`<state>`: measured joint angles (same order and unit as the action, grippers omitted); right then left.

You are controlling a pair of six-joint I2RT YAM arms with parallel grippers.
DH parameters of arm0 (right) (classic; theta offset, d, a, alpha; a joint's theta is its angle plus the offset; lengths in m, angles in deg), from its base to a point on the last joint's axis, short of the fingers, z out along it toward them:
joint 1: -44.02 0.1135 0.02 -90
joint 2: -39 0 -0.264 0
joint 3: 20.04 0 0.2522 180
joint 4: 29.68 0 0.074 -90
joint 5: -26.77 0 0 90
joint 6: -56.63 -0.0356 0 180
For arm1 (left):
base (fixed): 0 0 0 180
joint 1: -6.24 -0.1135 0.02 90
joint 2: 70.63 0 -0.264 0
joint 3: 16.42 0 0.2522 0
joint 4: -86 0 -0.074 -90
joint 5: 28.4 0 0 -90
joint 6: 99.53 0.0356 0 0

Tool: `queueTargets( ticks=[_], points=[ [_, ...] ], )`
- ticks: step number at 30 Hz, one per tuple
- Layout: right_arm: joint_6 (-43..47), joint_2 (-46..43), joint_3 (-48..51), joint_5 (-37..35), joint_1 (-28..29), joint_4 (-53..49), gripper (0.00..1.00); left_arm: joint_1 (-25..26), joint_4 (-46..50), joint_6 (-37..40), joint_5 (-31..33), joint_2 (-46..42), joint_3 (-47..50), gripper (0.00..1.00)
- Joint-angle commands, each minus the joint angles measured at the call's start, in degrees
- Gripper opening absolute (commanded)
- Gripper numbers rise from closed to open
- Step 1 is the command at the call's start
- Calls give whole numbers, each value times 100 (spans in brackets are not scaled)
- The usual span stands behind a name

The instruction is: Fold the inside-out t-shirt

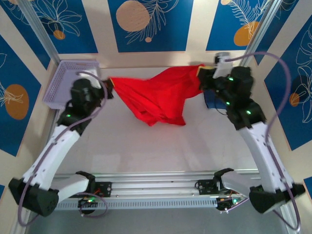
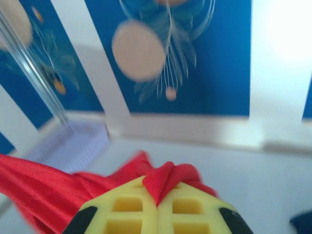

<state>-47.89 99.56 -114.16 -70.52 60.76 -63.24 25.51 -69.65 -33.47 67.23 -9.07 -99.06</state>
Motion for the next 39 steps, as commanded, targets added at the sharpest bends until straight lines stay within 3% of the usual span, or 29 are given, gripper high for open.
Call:
queueTargets(
  ticks=[1,8,19,23,30,36,37,39],
  points=[
    [3,114,-223,268,-291,-161,0,-179,813,475,978,64,-618,0],
    [19,156,-778,229,-887,-441,0,-660,1326,875,989,350,-1944,0],
    [-24,778,-1758,725,-977,-939,0,-925,1967,1022,265,1115,-3241,0],
    [-103,998,-1697,1020,-966,-1449,0,-932,2283,873,-149,1173,-2641,0],
    [-252,1111,-136,1220,-1100,-1667,3,-927,2008,505,-1053,1035,-621,0],
    [-3,2237,-286,535,-1235,-1633,3,-841,1715,27,-2340,1432,-817,0],
    [65,2443,-464,344,-1226,-1755,6,-745,1617,-41,-2389,1392,-916,0],
    [216,2667,-762,-151,-1084,-1989,29,-447,1463,-167,-2429,1355,-1159,0]
  ],
)
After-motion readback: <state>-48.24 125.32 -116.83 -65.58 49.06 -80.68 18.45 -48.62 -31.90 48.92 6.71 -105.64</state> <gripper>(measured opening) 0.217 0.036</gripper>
